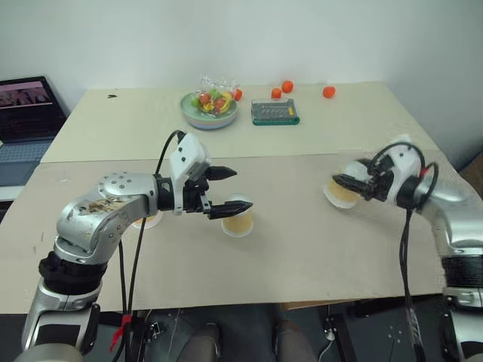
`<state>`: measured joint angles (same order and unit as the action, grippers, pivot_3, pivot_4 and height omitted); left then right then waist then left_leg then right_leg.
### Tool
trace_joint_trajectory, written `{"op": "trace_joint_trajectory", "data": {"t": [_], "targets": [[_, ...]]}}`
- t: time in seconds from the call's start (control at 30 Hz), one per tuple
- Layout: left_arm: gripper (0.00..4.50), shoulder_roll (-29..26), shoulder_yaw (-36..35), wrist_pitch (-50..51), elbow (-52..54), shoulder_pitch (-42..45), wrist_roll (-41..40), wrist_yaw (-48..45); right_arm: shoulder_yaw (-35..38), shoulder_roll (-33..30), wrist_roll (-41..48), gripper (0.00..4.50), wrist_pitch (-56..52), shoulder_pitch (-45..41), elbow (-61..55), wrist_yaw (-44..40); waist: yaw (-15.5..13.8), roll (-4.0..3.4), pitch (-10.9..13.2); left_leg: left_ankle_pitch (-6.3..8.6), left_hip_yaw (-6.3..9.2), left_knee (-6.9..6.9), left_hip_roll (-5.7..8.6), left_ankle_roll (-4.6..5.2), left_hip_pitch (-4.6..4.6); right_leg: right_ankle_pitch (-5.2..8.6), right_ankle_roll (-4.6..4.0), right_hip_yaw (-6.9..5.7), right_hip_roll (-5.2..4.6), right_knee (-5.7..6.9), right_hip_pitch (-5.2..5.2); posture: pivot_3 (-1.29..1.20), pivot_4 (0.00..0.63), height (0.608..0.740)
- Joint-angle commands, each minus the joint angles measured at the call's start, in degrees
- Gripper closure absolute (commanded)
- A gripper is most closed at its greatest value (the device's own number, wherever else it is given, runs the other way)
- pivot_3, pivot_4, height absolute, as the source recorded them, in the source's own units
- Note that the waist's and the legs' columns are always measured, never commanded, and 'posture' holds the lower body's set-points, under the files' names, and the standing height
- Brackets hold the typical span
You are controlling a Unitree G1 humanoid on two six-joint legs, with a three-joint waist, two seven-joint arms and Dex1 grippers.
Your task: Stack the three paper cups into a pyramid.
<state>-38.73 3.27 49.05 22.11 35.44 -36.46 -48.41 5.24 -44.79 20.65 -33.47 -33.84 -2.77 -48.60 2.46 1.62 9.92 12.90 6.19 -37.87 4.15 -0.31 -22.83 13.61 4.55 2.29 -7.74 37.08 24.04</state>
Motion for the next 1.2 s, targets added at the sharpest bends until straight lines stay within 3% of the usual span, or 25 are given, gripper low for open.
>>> {"op": "trace_joint_trajectory", "data": {"t": [0.03,0.3,0.93,1.2], "targets": [[0.00,-1.4,-1.2,-0.3,1.7,0.3,-0.7,-1.2,-4.6,0.4,1.2,1.76,-6.7,-3.3,-8.4,0.0,0.0,0.00,0.0,0.00,0.00,0.00,-0.03,0.00,0.00,-0.01,-0.01,0.01,0.04,0.01,0.02,0.00,0.150,0.740],[0.00,-1.9,-1.8,0.2,2.7,-0.3,-1.2,-0.4,-11.2,5.6,1.2,1.76,-9.7,-3.4,-12.1,1.0,-0.3,0.00,0.0,0.00,-0.01,0.00,-0.13,-0.01,-0.04,-0.07,-0.10,0.04,0.19,0.00,0.10,0.00,0.150,0.740],[0.00,-1.9,-1.5,-0.3,2.5,-0.1,-1.8,0.8,-16.2,13.6,0.9,1.76,-10.4,-2.2,-12.9,3.6,-0.2,0.00,0.0,-0.01,0.00,0.00,-0.14,-0.02,-0.03,-0.09,-0.13,0.05,0.21,0.04,0.15,0.00,0.150,0.740],[0.00,-1.8,-1.6,-0.3,2.8,-0.1,-1.9,1.4,-16.6,14.3,0.1,1.76,-9.2,-2.4,-11.5,3.4,-0.2,0.00,0.0,-0.01,0.00,0.00,-0.15,-0.02,-0.03,-0.09,-0.14,0.06,0.21,0.04,0.17,0.00,0.150,0.740]]}}
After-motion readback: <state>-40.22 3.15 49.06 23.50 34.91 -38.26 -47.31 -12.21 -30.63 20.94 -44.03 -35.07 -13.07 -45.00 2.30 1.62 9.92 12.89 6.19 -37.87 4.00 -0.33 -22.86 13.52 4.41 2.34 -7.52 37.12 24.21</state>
